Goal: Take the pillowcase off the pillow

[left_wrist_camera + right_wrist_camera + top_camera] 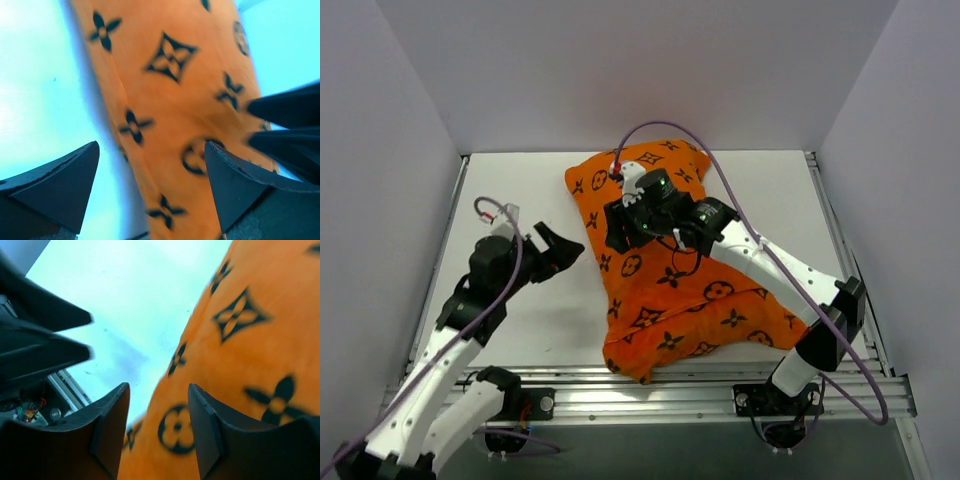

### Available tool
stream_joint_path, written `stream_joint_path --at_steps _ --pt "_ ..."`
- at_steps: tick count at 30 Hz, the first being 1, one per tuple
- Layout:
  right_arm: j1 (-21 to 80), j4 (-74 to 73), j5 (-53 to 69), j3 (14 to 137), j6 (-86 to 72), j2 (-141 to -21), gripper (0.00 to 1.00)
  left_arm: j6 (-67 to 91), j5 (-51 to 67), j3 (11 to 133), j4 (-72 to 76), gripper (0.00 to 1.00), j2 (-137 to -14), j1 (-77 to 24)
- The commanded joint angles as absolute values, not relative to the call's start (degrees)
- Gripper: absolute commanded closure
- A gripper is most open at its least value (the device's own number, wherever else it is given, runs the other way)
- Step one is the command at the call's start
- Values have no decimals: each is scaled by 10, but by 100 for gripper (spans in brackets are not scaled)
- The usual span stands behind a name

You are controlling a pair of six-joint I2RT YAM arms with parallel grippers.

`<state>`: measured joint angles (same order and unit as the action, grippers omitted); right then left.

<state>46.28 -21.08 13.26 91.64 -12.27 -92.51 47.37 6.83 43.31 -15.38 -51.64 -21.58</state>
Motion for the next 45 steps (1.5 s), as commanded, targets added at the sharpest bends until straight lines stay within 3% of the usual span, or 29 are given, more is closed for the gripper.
stream_joint_path --at_steps 1,6,12,22,25,27,28,29,33,35,41,42,45 --pt "504 -214 50 919 -140 -860 51 447 19 460 -295 6 -403 -212" --pt "483 -227 -77 825 -201 -780 37 412 22 506 -367 6 -386 -211" --pt "406 -235 -81 696 -264 -696 30 391 104 534 -268 6 -506 -211" --pt "377 -194 -77 569 -272 -635 28 424 215 656 -46 6 -836 -235" --pt "366 -166 -71 552 -260 -650 28 444 224 659 -7 0 -893 -257" --pt "351 -140 -62 547 -244 -678 29 459 228 629 29 22 -910 -261" --pt "345 -129 -50 544 -239 -699 30 473 229 613 51 53 -910 -262" --pt "334 -118 -41 543 -235 -710 31 480 222 594 60 66 -905 -262" --pt "311 -51 -6 559 -215 -779 37 483 176 471 72 93 -811 -261" --pt "310 -21 13 584 -209 -833 39 465 119 439 21 98 -758 -259" --pt "310 47 54 739 -183 -996 42 413 42 407 -104 98 -605 -216" --pt "310 42 59 764 -178 -1017 43 407 41 415 -113 96 -606 -201" --pt "309 13 53 873 -163 -1077 43 371 74 467 -129 78 -643 -150"
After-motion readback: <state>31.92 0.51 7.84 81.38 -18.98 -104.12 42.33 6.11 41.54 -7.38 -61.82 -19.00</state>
